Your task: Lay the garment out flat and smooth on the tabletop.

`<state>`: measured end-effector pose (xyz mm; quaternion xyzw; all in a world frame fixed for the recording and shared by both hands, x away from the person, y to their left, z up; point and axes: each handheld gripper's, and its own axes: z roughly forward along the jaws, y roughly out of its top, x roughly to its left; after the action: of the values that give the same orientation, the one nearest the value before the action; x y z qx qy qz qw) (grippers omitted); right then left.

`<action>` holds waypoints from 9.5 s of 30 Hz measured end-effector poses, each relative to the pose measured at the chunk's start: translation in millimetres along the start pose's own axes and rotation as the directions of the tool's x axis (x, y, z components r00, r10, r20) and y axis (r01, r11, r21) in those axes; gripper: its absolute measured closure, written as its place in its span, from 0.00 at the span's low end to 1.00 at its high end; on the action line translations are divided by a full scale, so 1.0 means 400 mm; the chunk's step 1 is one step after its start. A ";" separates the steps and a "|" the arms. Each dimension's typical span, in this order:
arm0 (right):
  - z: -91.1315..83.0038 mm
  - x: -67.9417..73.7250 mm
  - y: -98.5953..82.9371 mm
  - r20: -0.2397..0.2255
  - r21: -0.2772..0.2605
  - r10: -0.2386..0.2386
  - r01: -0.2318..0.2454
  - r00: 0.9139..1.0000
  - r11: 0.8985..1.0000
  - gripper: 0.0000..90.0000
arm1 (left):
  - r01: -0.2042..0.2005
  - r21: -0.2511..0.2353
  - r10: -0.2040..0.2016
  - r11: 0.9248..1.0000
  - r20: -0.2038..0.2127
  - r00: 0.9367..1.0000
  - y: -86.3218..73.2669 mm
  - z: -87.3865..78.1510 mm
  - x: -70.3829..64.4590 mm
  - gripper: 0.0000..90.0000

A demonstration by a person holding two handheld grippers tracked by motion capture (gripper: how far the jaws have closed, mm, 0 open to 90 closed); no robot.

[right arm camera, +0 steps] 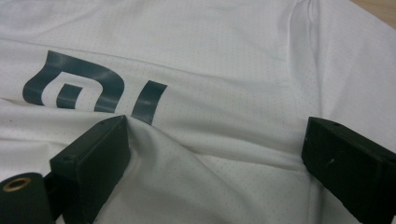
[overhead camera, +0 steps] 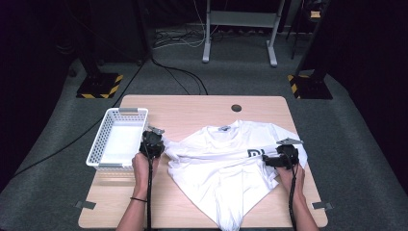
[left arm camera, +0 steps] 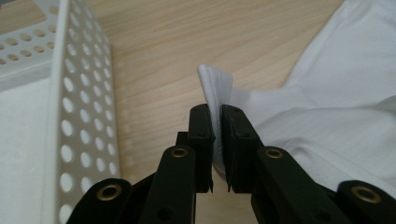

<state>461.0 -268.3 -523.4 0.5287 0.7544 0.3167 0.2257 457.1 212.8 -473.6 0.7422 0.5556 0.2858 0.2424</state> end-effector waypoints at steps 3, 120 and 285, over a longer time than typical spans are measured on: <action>-0.008 -0.012 -0.006 0.012 0.008 0.020 -0.020 1.000 1.000 0.07 | -0.001 0.006 0.001 1.000 -0.021 1.000 -0.010 -0.011 -0.005 0.70; -0.006 -0.009 0.004 0.008 0.063 0.026 -0.027 1.000 0.998 0.01 | 0.045 -0.173 -0.003 0.984 0.233 0.973 -0.108 -0.072 -0.132 0.20; -0.105 0.355 -0.078 -0.196 -0.016 -0.117 0.117 0.973 0.993 0.54 | -0.210 -0.125 0.241 0.970 0.356 0.903 -0.207 -0.074 -0.294 0.01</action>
<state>364.3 -152.3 -517.4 0.4490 0.8023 0.3551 0.1693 353.9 122.7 -526.7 0.8311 0.3981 0.1903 0.3385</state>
